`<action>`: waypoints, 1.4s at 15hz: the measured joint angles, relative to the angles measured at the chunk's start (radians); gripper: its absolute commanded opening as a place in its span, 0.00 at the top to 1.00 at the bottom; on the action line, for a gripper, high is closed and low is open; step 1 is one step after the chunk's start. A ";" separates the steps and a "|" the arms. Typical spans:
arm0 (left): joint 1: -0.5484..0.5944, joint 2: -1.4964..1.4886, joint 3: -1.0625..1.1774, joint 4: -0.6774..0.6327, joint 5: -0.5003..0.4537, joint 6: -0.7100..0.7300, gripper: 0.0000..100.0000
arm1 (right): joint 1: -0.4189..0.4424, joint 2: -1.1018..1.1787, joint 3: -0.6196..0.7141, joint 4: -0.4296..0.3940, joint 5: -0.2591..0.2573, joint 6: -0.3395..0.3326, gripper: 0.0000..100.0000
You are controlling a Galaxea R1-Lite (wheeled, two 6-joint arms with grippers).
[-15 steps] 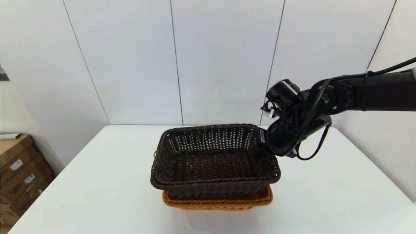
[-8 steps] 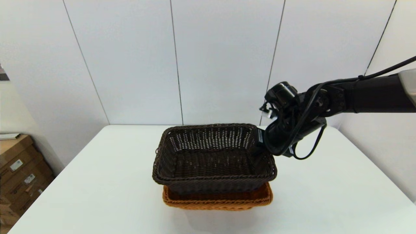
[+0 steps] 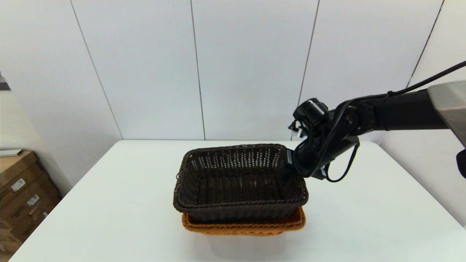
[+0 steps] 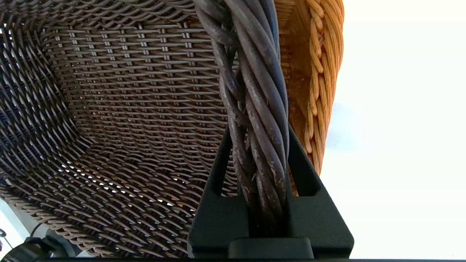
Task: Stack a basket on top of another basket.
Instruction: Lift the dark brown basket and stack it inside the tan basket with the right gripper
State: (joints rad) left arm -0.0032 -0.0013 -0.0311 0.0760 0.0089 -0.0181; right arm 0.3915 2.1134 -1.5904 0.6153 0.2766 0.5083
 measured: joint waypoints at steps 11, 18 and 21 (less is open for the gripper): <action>0.000 0.000 0.000 0.000 0.000 0.000 0.00 | -0.016 0.006 -0.001 -0.001 0.011 -0.020 0.00; 0.000 0.000 0.000 0.000 0.000 0.000 0.00 | -0.035 0.002 -0.039 0.007 0.010 -0.016 0.00; 0.000 0.000 0.000 0.000 0.000 0.000 0.00 | -0.064 -0.030 -0.062 0.023 0.010 -0.016 0.00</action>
State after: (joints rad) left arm -0.0032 -0.0013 -0.0311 0.0755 0.0089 -0.0181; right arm 0.3274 2.0834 -1.6523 0.6383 0.2862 0.4926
